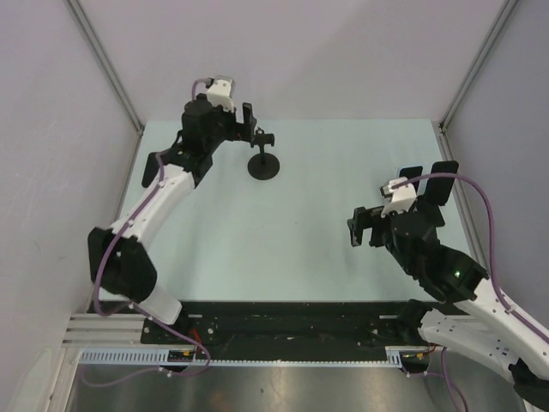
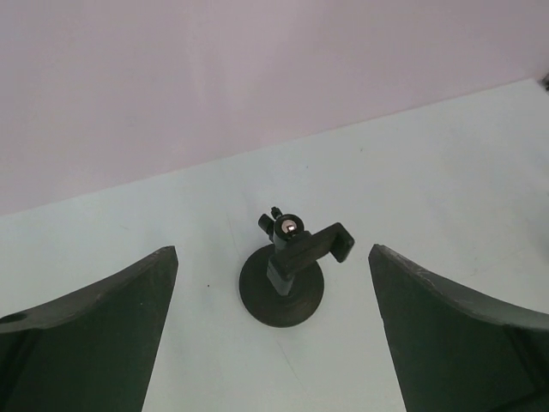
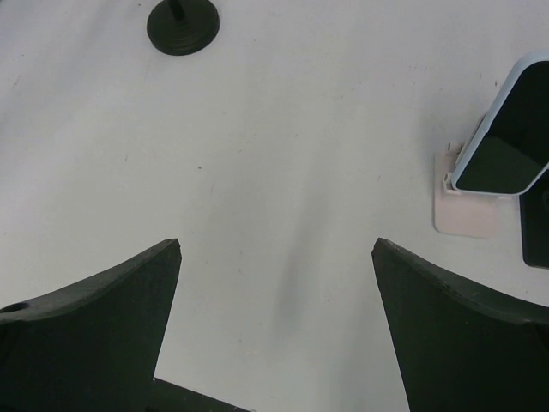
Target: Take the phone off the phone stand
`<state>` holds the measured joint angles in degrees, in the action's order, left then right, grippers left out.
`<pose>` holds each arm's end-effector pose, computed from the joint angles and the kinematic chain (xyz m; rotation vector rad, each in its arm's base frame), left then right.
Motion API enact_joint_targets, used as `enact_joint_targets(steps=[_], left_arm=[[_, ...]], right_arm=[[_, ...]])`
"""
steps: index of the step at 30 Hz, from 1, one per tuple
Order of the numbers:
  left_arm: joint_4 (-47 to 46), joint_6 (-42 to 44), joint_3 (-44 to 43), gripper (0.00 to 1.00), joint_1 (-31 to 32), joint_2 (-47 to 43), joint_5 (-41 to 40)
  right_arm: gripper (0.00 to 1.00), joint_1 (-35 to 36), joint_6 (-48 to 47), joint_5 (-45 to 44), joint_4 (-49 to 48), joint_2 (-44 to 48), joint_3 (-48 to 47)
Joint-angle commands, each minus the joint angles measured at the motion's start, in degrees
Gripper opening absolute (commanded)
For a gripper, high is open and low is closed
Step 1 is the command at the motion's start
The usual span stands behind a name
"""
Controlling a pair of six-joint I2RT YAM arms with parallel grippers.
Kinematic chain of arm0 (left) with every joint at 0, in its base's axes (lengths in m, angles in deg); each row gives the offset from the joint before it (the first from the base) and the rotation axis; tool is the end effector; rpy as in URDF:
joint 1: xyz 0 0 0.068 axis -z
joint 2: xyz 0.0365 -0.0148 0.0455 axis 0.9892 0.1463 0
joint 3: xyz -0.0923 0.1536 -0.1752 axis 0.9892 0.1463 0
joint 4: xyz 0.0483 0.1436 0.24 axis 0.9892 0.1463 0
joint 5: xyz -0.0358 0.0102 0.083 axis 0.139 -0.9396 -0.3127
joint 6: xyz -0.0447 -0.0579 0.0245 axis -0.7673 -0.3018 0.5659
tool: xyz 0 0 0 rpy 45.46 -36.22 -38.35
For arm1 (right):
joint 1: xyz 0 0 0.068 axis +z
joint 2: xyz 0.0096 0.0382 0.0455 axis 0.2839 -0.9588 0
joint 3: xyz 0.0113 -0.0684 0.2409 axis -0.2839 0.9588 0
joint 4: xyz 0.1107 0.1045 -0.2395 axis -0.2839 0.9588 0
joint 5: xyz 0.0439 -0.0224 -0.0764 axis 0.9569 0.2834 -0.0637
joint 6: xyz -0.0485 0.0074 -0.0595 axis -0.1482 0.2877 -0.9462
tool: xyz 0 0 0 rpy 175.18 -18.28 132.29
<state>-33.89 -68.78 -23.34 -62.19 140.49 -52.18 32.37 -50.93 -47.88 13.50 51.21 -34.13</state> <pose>0.4223 -0.1502 0.3367 0.3046 1.7529 -0.2730 0.1548 0.1283 0.3249 -0.2542 1.8906 0.2371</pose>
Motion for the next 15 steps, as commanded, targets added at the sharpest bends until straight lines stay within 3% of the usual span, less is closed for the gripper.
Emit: enact_joint_targets(steps=[1,7,15], left_arm=[[-1.5,-4.2,5.7,1.0,-0.2,-13.6,-1.1],[3.3,-9.5,15.7,1.0,-0.3,-27.2,-0.3],[4.3,-8.7,31.7,1.0,-0.2,-47.4,1.6]], right_arm=[[1.0,-3.0,1.5,4.0,2.2,-4.3,-5.6],[1.0,-12.8,1.2,9.6,3.2,-12.8,-11.3],[1.0,-36.2,3.3,20.3,-3.6,-21.3,-13.2]])
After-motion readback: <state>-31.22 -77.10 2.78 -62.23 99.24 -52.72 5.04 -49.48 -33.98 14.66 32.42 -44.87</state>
